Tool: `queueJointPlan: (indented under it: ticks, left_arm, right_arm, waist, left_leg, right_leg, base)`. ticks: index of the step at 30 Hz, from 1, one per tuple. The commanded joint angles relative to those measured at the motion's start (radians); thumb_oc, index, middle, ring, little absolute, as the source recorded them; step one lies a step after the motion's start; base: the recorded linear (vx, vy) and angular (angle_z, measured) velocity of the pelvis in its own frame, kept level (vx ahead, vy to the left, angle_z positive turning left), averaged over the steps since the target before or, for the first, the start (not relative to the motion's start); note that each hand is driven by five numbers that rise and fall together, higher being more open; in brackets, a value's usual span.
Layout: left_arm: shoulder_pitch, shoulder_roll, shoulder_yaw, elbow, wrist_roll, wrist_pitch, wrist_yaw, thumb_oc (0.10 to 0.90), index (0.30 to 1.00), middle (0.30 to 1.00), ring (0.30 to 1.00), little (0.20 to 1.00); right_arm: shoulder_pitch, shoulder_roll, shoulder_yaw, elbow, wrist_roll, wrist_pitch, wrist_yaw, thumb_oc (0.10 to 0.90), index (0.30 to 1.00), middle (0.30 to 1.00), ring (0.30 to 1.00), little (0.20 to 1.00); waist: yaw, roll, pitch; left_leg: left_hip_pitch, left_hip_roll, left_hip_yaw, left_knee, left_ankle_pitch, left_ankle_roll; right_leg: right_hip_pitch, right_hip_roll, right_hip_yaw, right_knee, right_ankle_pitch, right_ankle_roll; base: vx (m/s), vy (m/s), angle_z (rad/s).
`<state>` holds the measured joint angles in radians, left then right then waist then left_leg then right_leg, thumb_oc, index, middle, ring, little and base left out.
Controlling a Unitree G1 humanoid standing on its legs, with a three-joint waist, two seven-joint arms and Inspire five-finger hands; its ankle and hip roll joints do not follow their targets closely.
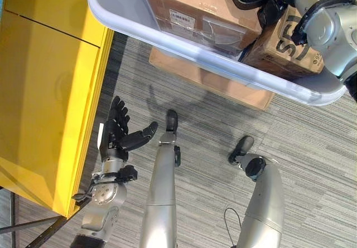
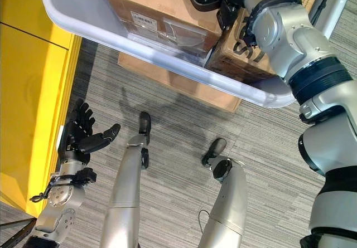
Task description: Move parts from the plastic box to the shelf.
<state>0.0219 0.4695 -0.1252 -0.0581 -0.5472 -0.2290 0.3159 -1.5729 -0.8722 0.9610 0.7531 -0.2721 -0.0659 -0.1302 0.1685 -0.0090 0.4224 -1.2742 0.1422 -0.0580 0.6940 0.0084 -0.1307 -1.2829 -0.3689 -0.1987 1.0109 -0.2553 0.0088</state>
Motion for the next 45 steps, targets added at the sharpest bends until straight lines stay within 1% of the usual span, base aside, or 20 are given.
queueJointPlan:
  ticks: [1,5,7,9,15,20,22,26,27,28,29,30,32,33,37,38,39,40,45]
  left_arm:
    - [-0.022,0.013,0.058,-0.118,-0.008,-0.092,0.007,0.9,1.0,1.0,1.0,1.0]
    - [-0.034,0.01,0.056,-0.115,-0.005,-0.09,0.005,0.9,1.0,1.0,1.0,1.0]
    - [-0.04,0.004,0.051,-0.114,-0.004,-0.09,0.004,0.9,1.0,1.0,1.0,1.0]
    - [-0.044,0.005,0.048,-0.107,-0.007,-0.088,0.002,0.9,1.0,1.0,1.0,1.0]
    - [-0.046,0.011,0.04,-0.092,-0.011,-0.079,-0.013,0.9,1.0,1.0,1.0,1.0]
    - [-0.045,0.021,0.038,-0.09,-0.009,-0.076,-0.021,0.9,1.0,1.0,1.0,1.0]
    - [-0.043,0.024,0.037,-0.075,-0.01,-0.068,-0.032,0.9,1.0,1.0,1.0,1.0]
    - [-0.049,0.032,0.036,-0.069,-0.005,-0.06,-0.045,0.9,1.0,1.0,1.0,1.0]
    - [-0.048,0.033,0.035,-0.069,-0.005,-0.06,-0.045,0.9,1.0,1.0,1.0,1.0]
    - [-0.049,0.04,0.035,-0.063,-0.002,-0.057,-0.053,0.9,1.0,1.0,1.0,1.0]
    - [-0.048,0.041,0.034,-0.063,-0.002,-0.057,-0.053,0.9,1.0,1.0,1.0,1.0]
    - [-0.048,0.044,0.033,-0.054,-0.002,-0.053,-0.062,0.9,1.0,1.0,1.0,1.0]
    - [-0.047,0.048,0.028,-0.048,-0.001,-0.045,-0.085,0.9,1.0,1.0,1.0,1.0]
    - [-0.046,0.05,0.028,-0.048,-0.001,-0.045,-0.085,0.9,1.0,1.0,1.0,1.0]
    - [-0.043,0.057,0.022,-0.034,-0.002,-0.037,-0.109,0.9,1.0,1.0,1.0,1.0]
    - [-0.042,0.058,0.022,-0.034,-0.002,-0.037,-0.109,0.9,1.0,1.0,1.0,1.0]
    - [-0.041,0.061,0.022,-0.038,-0.003,-0.033,-0.12,0.9,1.0,1.0,1.0,1.0]
    - [-0.025,0.075,0.018,-0.025,-0.011,-0.017,-0.155,0.9,1.0,1.0,1.0,1.0]
    - [-0.006,0.084,0.023,-0.023,-0.02,-0.008,-0.173,0.9,1.0,1.0,1.0,1.0]
  right_arm:
    - [0.002,0.02,0.077,0.078,-0.025,0.028,0.017,0.4,0.3,0.3,0.3,0.3]
    - [0.016,0.014,0.064,0.067,-0.015,0.025,0.015,0.4,0.3,0.3,0.3,0.3]
    - [0.044,0.017,0.02,0.046,0.044,0.02,0.012,0.4,0.3,0.3,0.3,0.3]
    - [0.068,0.015,-0.007,0.029,0.066,0.014,0.013,0.4,0.3,0.3,0.3,0.3]
    - [0.104,-0.003,-0.031,-0.052,0.092,0.0,0.022,0.4,0.3,0.3,0.3,0.3]
    - [0.121,-0.015,-0.045,-0.098,0.098,-0.006,0.021,0.4,0.3,0.3,0.3,0.3]
    - [0.144,-0.024,-0.07,-0.138,0.114,-0.011,0.021,0.4,0.3,0.3,0.3,0.3]
    - [0.176,-0.037,-0.102,-0.186,0.123,-0.019,0.021,0.4,0.3,0.3,0.3,0.3]
    - [0.178,-0.037,-0.104,-0.186,0.122,-0.019,0.022,0.4,0.3,0.3,0.3,0.3]
    - [0.182,-0.046,-0.108,-0.209,0.127,-0.025,0.026,0.4,0.3,0.3,0.3,0.3]
    - [0.184,-0.046,-0.11,-0.211,0.127,-0.025,0.027,0.4,0.3,0.3,0.3,0.3]
    - [0.197,-0.053,-0.123,-0.229,0.14,-0.028,0.029,0.4,0.3,0.3,0.3,0.3]
    - [0.243,-0.058,-0.163,-0.261,0.182,-0.04,0.036,0.4,0.3,0.3,0.3,0.3]
    - [0.246,-0.059,-0.166,-0.263,0.182,-0.039,0.036,0.4,0.3,0.3,0.3,0.3]
    - [0.286,-0.065,-0.188,-0.297,0.207,-0.048,0.051,0.4,0.3,0.3,0.3,0.3]
    - [0.288,-0.065,-0.19,-0.298,0.207,-0.048,0.051,0.4,0.3,0.3,0.3,0.3]
    - [0.313,-0.077,-0.212,-0.331,0.231,-0.052,0.062,0.4,0.3,0.3,0.3,0.3]
    - [0.403,-0.079,-0.273,-0.359,0.296,-0.054,0.092,0.4,0.3,0.3,0.3,0.3]
    - [0.452,-0.086,-0.306,-0.381,0.326,-0.052,0.106,0.4,0.3,0.3,0.3,0.3]
  waist:
    - [0.038,0.02,0.098]
    - [0.034,0.017,0.098]
    - [0.031,0.018,0.098]
    - [0.03,0.016,0.098]
    - [0.023,0.005,0.098]
    - [0.024,0.0,0.098]
    - [0.024,-0.008,0.098]
    - [0.025,-0.017,0.097]
    - [0.025,-0.016,0.098]
    - [0.027,-0.022,0.097]
    - [0.027,-0.022,0.097]
    - [0.028,-0.026,0.097]
    - [0.026,-0.035,0.073]
    - [0.027,-0.034,0.075]
    - [0.022,-0.046,0.046]
    - [0.023,-0.046,0.048]
    - [0.02,-0.052,0.034]
    - [0.017,-0.061,-0.005]
    - [0.012,-0.067,-0.025]
  left_leg:
    - [0.025,0.002,0.013,0.141,-0.203,0.05]
    - [0.041,0.002,0.022,0.122,-0.196,0.049]
    - [0.051,0.002,0.025,0.113,-0.193,0.049]
    - [0.064,0.003,0.029,0.098,-0.189,0.049]
    - [0.13,0.012,0.04,0.023,-0.163,0.046]
    - [0.183,0.017,0.044,-0.036,-0.141,0.044]
    - [0.247,0.016,0.048,-0.098,-0.116,0.042]
    - [0.328,0.012,0.054,-0.17,-0.086,0.04]
    - [0.332,0.013,0.054,-0.174,-0.084,0.04]
    - [0.372,0.012,0.057,-0.208,-0.072,0.04]
    - [0.376,0.012,0.057,-0.212,-0.071,0.04]
    - [0.423,0.012,0.06,-0.245,-0.055,0.039]
    - [0.507,0.014,0.065,-0.316,-0.03,0.036]
    - [0.512,0.014,0.065,-0.319,-0.029,0.036]
    - [0.588,0.021,0.071,-0.386,-0.008,0.033]
    - [0.592,0.021,0.071,-0.389,-0.007,0.033]
    - [0.626,0.024,0.075,-0.414,0.004,0.031]
    - [0.715,0.034,0.091,-0.459,0.038,0.037]
    - [0.759,0.037,0.097,-0.478,0.044,0.034]
  right_leg:
    - [0.139,-0.003,0.105,-0.007,-0.075,0.097]
    - [0.152,-0.005,0.102,-0.021,-0.069,0.099]
    - [0.163,-0.003,0.1,-0.03,-0.065,0.098]
    - [0.173,-0.001,0.1,-0.04,-0.061,0.099]
    - [0.237,0.005,0.082,-0.103,-0.037,0.111]
    - [0.293,0.014,0.061,-0.153,-0.014,0.12]
    - [0.365,0.02,0.045,-0.215,0.012,0.128]
    - [0.453,0.027,0.029,-0.285,0.037,0.135]
    - [0.458,0.028,0.027,-0.289,0.039,0.135]
    - [0.499,0.03,0.017,-0.321,0.054,0.141]
    - [0.504,0.031,0.016,-0.325,0.055,0.141]
    - [0.558,0.032,0.005,-0.363,0.07,0.146]
    - [0.649,0.037,-0.014,-0.446,0.104,0.159]
    - [0.654,0.038,-0.015,-0.45,0.106,0.159]
    - [0.737,0.04,-0.033,-0.527,0.142,0.17]
    - [0.742,0.04,-0.034,-0.531,0.144,0.17]
    - [0.785,0.043,-0.041,-0.569,0.163,0.173]
    - [0.889,0.039,-0.065,-0.659,0.217,0.172]
    - [0.94,0.035,-0.074,-0.707,0.237,0.179]
  base:
    - [-0.02,0.006,0.04]
    - [-0.01,0.005,0.02]
    - [0.0,0.0,0.0]
    - [-0.01,0.01,0.02]
    - [-0.03,0.004,0.02]
    - [-0.04,-0.004,0.02]
    - [-0.07,-0.01,0.05]
    - [-0.04,-0.006,0.04]
    - [-0.04,-0.008,0.01]
    - [0.0,0.0,0.0]
    - [-0.04,-0.003,0.01]
    - [0.0,0.0,0.0]
    - [0.0,0.0,0.0]
    - [0.0,0.0,0.0]
    - [0.0,0.0,0.0]
    - [0.0,0.0,0.0]
    - [0.0,0.04,-0.04]
    - [0.0,0.04,-0.06]
    - [0.01,0.006,-0.06]
